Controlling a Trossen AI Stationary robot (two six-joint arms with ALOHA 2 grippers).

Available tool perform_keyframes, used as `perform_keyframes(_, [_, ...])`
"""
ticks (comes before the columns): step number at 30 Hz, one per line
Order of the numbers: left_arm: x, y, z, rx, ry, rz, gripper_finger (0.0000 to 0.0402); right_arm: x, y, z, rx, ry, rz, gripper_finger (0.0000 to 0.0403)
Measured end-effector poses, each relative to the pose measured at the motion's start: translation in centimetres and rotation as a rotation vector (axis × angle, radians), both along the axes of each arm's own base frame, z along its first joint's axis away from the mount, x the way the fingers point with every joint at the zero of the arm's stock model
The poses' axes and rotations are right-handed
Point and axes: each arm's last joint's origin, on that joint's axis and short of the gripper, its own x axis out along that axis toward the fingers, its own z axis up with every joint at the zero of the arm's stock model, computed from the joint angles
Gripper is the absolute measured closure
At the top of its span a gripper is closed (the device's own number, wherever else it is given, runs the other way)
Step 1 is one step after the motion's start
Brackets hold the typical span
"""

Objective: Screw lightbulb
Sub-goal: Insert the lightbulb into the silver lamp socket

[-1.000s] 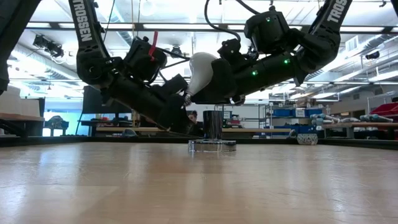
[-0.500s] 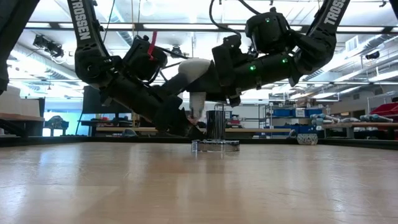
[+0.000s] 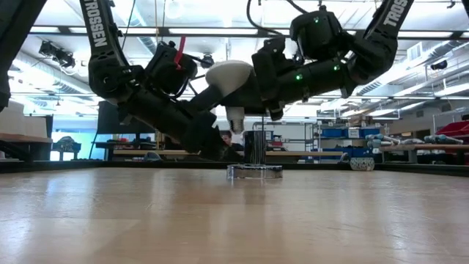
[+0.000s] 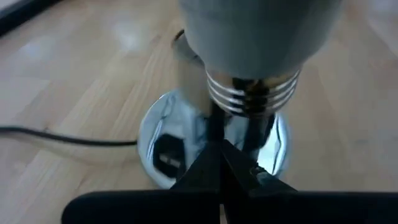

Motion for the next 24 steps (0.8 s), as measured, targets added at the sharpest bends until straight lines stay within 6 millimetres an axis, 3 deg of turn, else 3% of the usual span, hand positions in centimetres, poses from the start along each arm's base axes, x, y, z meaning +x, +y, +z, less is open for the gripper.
perform_keyframes(6, [0.0,0.0,0.1,0.001,-0.009,-0.004,0.0402,-0.5,0.7,1.2,-0.058,0.023,0.017,0.0232])
perform_keyframes(9, [-0.1,0.0,-0.2,0.001,0.009,0.001,0.0402,-0.6,1.1,3.1,-0.088,-0.066,0.010,0.0234])
perform_keyframes(16, [-0.1,0.0,-0.2,0.000,0.015,0.001,0.0402,-1.8,0.5,3.3,-0.131,-0.048,-0.011,0.0235])
perform_keyframes(24, [-0.1,0.0,-0.1,-0.001,-0.002,-0.004,0.0402,-4.8,-1.2,0.4,-0.063,-0.118,-0.044,0.0235])
